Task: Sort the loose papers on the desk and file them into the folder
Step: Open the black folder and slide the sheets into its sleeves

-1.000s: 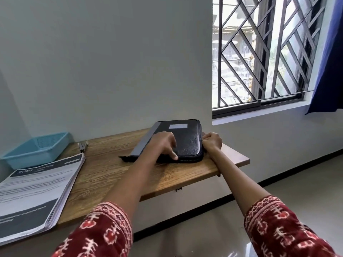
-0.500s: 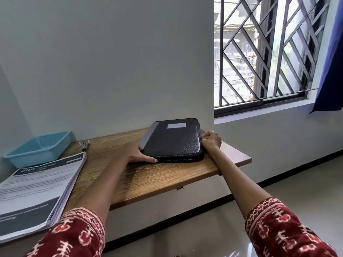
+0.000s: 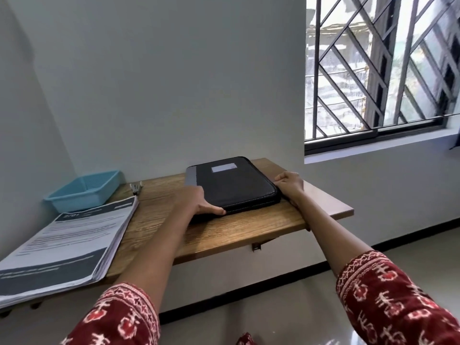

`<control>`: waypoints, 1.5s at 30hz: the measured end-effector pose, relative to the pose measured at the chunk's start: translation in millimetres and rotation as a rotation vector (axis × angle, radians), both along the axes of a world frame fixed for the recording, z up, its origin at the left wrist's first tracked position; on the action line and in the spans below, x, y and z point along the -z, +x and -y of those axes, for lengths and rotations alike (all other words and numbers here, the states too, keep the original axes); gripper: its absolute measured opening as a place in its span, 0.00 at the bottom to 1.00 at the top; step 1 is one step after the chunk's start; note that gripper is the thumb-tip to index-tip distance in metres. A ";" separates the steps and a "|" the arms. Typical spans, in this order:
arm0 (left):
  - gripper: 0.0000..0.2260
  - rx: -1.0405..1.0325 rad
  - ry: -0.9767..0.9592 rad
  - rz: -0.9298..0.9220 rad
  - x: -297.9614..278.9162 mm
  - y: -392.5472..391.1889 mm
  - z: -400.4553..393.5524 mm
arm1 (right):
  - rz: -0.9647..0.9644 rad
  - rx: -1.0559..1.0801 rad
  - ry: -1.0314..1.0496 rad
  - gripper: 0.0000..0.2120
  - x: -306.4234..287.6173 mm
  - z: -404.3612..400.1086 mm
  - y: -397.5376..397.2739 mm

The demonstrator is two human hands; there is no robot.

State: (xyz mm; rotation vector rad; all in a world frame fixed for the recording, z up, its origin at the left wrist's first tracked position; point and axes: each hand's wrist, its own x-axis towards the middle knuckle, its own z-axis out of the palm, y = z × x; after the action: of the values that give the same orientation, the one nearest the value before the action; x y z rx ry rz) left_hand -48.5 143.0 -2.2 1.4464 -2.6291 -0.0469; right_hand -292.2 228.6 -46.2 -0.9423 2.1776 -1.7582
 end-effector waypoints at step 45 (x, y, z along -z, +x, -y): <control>0.15 0.197 0.300 -0.571 26.6 21.7 -2.5 | -0.300 -0.106 0.024 0.07 11.4 -16.7 161.8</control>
State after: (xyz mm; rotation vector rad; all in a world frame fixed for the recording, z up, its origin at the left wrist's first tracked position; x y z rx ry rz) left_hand -26.8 145.5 -28.8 1.0279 -2.3254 -0.7805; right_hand -130.3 245.3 -57.5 -1.3660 2.2641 -1.6278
